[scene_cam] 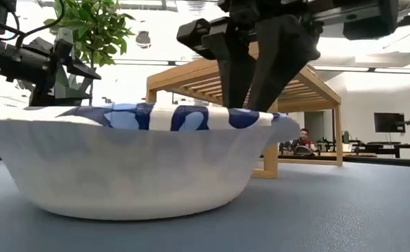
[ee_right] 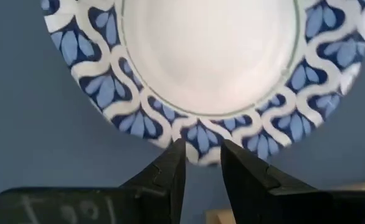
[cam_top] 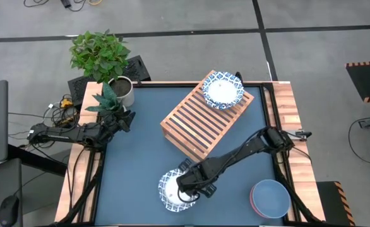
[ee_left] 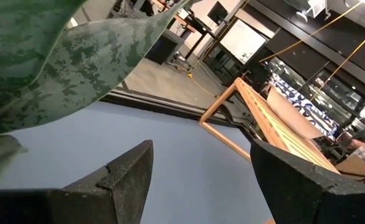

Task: Place and stack bowls onto a shelf
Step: Stack the white and blue patterned bowl on top of the white and blue patterned bowl on the shelf

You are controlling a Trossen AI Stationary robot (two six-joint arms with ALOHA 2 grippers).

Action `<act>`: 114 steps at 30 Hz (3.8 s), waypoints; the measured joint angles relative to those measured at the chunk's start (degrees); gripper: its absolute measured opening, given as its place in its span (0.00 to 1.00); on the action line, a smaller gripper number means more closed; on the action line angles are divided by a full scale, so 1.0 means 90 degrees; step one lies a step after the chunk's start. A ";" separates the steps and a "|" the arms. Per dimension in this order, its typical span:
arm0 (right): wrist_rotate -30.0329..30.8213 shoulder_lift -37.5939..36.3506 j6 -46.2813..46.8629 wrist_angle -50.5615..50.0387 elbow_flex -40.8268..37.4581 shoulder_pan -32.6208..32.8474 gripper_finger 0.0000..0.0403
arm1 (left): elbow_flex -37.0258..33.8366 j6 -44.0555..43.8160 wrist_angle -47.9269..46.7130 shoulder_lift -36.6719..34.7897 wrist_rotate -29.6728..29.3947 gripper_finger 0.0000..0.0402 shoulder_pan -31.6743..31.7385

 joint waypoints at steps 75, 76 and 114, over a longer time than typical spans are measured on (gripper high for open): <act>0.0536 -0.0152 -0.3100 0.1534 -0.0641 0.0333 0.31 | 0.0000 -0.0170 -0.0007 0.0000 -0.0078 0.63 -0.0002; 0.0541 -0.0152 -0.3289 0.1534 -0.0641 0.0331 0.31 | 0.0000 -0.0170 -0.0007 0.0000 -0.0078 0.63 0.0000; 0.0643 0.0156 -0.3837 0.2658 -0.0816 0.0296 0.29 | 0.0000 0.0005 -0.0012 0.0000 -0.0124 0.63 -0.0002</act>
